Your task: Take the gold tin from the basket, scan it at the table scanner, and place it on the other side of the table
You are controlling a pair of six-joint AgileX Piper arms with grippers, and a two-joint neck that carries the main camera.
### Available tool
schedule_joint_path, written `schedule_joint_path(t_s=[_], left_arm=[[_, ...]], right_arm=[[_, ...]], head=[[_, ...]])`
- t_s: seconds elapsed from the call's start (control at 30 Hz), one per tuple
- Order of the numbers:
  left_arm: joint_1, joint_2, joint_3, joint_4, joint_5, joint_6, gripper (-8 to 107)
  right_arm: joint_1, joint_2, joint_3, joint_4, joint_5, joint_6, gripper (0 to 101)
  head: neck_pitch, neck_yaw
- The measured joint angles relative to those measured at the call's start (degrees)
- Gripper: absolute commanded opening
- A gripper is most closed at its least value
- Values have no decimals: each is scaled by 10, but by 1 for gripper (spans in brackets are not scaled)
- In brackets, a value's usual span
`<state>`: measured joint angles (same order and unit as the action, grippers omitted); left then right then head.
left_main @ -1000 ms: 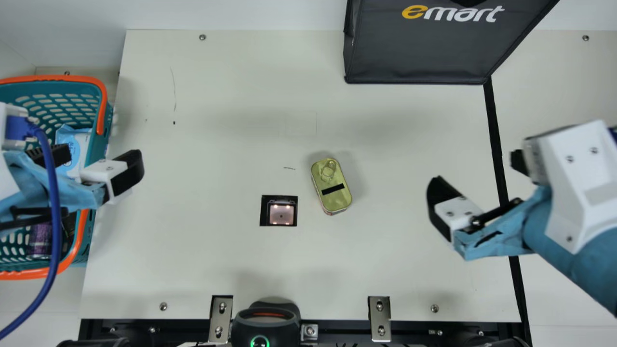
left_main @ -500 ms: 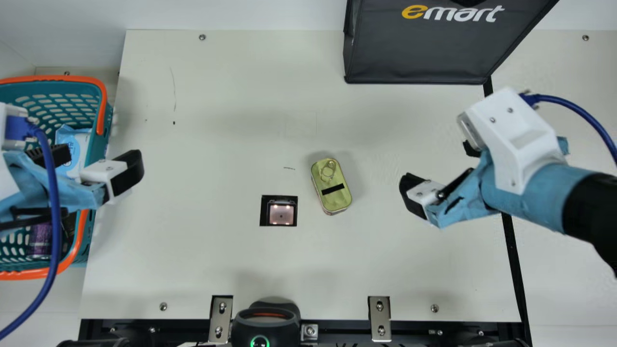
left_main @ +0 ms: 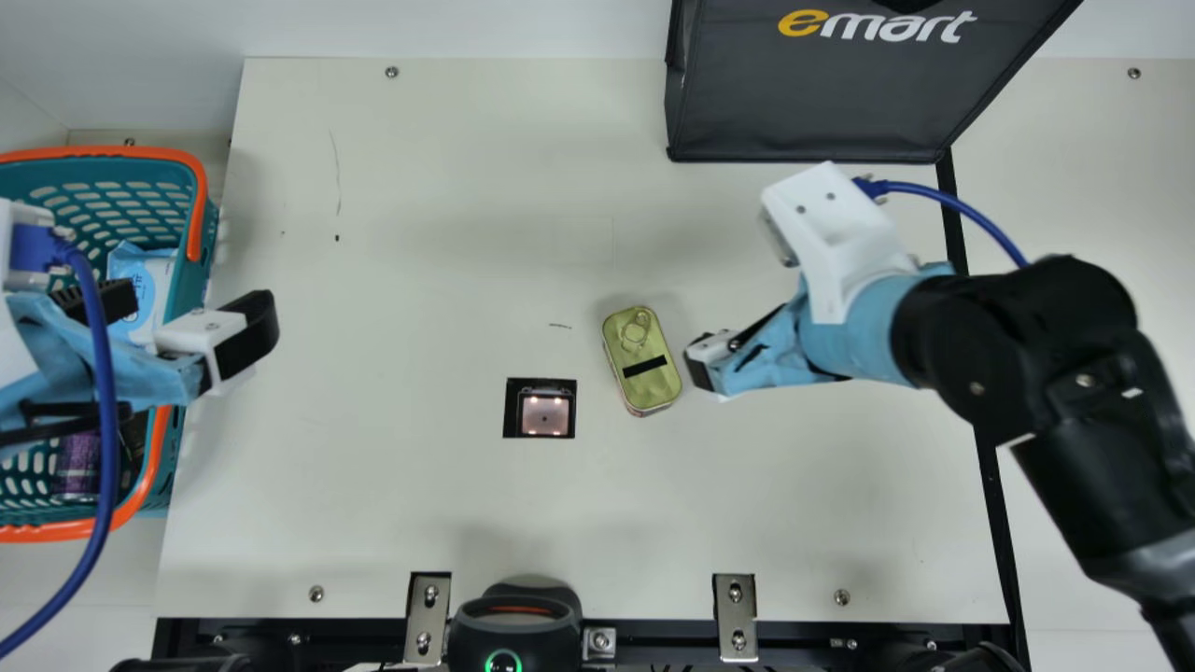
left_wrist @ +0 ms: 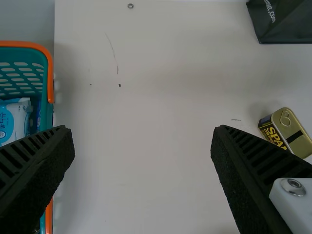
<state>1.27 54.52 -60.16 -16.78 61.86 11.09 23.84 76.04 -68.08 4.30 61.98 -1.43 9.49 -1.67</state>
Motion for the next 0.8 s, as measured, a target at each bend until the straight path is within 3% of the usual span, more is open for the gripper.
schedule_joint_path(t_s=[0.47,0.8], left_arm=[[0,0,0,0,0,0,90],[0,0,0,0,0,0,90]], right_arm=[[81,78,5,-7,-41,137,95],[127,133,21,-33,-106,190,95]], head=[[0,0],[0,0]])
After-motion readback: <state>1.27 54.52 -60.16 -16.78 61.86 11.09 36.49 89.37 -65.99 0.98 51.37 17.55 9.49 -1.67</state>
